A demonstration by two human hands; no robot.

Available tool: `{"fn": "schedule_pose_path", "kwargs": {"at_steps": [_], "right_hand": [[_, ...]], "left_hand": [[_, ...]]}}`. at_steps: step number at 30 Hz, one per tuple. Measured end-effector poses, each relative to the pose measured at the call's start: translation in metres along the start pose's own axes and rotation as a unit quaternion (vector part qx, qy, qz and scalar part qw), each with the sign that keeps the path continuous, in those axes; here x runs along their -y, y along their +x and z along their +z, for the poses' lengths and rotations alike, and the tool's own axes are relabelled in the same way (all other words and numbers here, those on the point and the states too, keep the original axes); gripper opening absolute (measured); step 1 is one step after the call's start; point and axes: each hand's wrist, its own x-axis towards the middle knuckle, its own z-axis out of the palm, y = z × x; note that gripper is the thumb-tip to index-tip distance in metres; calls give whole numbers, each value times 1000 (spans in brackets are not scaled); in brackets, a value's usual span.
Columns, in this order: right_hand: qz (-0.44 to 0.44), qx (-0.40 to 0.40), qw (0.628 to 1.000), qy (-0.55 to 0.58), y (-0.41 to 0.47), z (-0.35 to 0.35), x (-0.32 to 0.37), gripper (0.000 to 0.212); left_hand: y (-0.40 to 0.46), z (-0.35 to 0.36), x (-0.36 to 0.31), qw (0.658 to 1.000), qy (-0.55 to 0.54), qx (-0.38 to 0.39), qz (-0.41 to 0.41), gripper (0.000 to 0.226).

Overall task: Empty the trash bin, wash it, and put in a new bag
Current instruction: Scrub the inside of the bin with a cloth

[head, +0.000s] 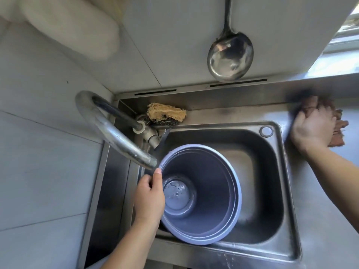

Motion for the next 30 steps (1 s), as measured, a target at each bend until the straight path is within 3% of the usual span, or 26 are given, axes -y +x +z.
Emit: {"fn": "schedule_pose_path", "kwargs": {"at_steps": [2,4,8,12,17,20,22,26,30], "right_hand": [[58,46,989,130,-17,-21,13,43],[107,95,940,311,-50,-41,36,41],[112,104,874,461,-133,-52,89,33],[-68,143,886,435,-196,-22,140,34],[-233,211,926,210,-243,23,183,53],[-283,254,878,293,-272,24,193,53],[-247,308,825,405,-287,18,199,51],[-44,417,713,562,-310,-2,208,52],[48,451,650,610,-328,-17,194,39]], "left_hand": [[-1,0,-2,1000,2,7,9,49],[-3,-1,-2,1000,8,12,16,48],[-8,2,-2,1000,14,22,14,43],[-8,2,-3,999,1,35,11,42],[-3,2,1,999,-8,37,39,40],[1,2,6,998,-44,33,9,38],[8,-1,6,996,-77,35,-13,39],[19,-7,11,995,-75,67,-6,28],[16,-10,12,995,-87,53,-14,27]]}}
